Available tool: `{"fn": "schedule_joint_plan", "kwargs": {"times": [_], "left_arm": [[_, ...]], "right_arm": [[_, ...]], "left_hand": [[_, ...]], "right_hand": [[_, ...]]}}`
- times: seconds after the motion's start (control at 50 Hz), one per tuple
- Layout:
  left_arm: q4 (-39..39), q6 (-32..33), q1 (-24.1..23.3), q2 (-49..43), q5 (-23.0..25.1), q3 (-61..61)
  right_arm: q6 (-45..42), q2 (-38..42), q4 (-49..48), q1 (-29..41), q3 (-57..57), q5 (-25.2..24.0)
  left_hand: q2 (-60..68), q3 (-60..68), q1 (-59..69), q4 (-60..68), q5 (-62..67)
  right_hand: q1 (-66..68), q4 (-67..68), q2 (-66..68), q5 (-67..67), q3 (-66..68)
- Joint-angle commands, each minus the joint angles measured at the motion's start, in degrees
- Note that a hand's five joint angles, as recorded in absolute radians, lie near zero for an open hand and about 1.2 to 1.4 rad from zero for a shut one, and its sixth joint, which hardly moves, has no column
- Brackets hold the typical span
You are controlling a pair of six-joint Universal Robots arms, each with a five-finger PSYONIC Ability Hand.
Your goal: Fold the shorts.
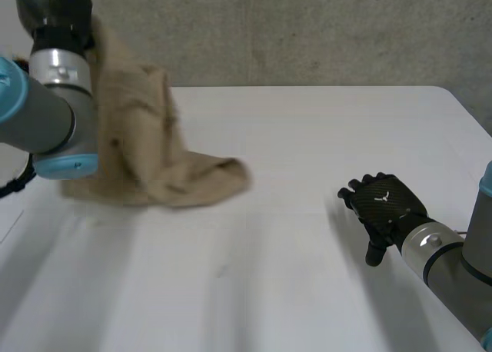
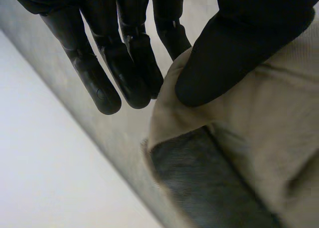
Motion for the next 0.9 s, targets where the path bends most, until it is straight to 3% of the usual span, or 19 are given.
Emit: {"fn": "schedule_joint_plan", "kwargs": {"times": [0.02,0.18,0.22,0.24,0.26,0.28,0.32,0.36,0.44,0.6,0.68,0.8,0.9], "left_arm": [[0.95,-1.23,-11.76,-0.79,8.01,-0.58],[0.60,-1.14,-26.17,-11.95,14.08,-2.43],[0.43,-1.14,-28.29,-13.46,14.96,-3.04],[0.34,-0.97,-29.44,-14.25,15.58,-3.40],[0.25,-0.53,-31.10,-15.12,16.45,-4.27],[0.34,-0.35,-31.81,-15.39,16.55,-4.71],[1.38,0.44,-33.66,-15.22,16.55,-5.33],[1.48,1.32,-34.02,-14.78,16.37,-5.16],[1.13,3.69,-33.14,-11.54,15.67,-5.07],[-4.58,2.91,-25.76,0.32,10.93,-12.00],[-9.06,-1.31,-23.83,5.86,10.75,-17.10],[-18.63,-13.17,-17.50,13.07,10.75,-23.87],[-24.35,-21.34,-13.63,16.50,10.92,-26.95]], "right_arm": [[0.12,-0.57,0.00,-0.28,0.24,0.53],[0.12,-2.51,0.09,-0.63,0.77,0.80],[0.12,-2.86,0.00,-0.72,0.68,0.80],[0.12,-3.21,0.00,-1.16,0.77,0.88],[0.21,-3.39,0.00,-1.51,0.68,0.97],[0.38,-3.48,0.00,-1.95,0.68,0.97],[1.96,-3.91,0.08,-3.35,0.59,1.32],[3.36,-4.35,0.26,-3.88,0.42,1.24],[5.57,-4.88,0.52,-4.32,0.07,0.62],[6.10,-5.76,0.52,-4.06,0.33,-1.04],[5.83,-5.76,0.52,-3.71,0.42,-3.59],[5.48,-4.89,0.17,-3.09,-0.37,-8.07],[4.96,1.60,-1.49,-2.40,-2.65,-9.84]], "left_hand": [[11.59,12.02,15.83,11.32,13.49],[11.59,12.02,15.83,11.32,13.49],[-1.43,-1.00,2.81,-1.70,0.47],[-13.66,-13.23,-9.42,-13.93,-11.77],[-36.43,-36.00,-32.19,-36.70,-34.54],[-44.32,-43.89,-40.08,-44.59,-42.43],[-58.41,-57.98,-54.17,-58.68,-56.51],[-58.41,-57.98,-54.17,-58.68,-56.51],[-58.41,-57.98,-54.17,-58.68,-56.51],[-58.41,-57.98,-54.17,-58.68,-56.51],[-58.41,-57.98,-54.17,-58.68,-56.51],[-58.03,-57.59,-53.79,-58.30,-56.13],[-57.35,-56.92,-53.11,-57.62,-55.46]], "right_hand": [[0.44,-3.20,-2.41,-2.99,-2.02],[0.44,-3.20,-2.41,-2.99,-2.02],[0.44,-3.20,-2.41,-2.99,-2.02],[0.44,-3.20,-2.41,-2.99,-2.02],[0.44,-3.20,-2.41,-2.99,-2.02],[0.44,-3.20,-2.41,-2.99,-2.02],[0.44,-3.20,-2.41,-2.99,-2.02],[0.44,-3.20,-2.41,-2.99,-2.02],[0.44,-3.20,-2.41,-2.99,-2.02],[0.44,-3.20,-2.41,-2.99,-2.02],[0.44,-3.20,-2.41,-2.99,-2.02],[0.44,-3.20,-2.41,-2.99,-2.02],[0.44,-3.20,-2.41,-2.99,-2.02]]}}
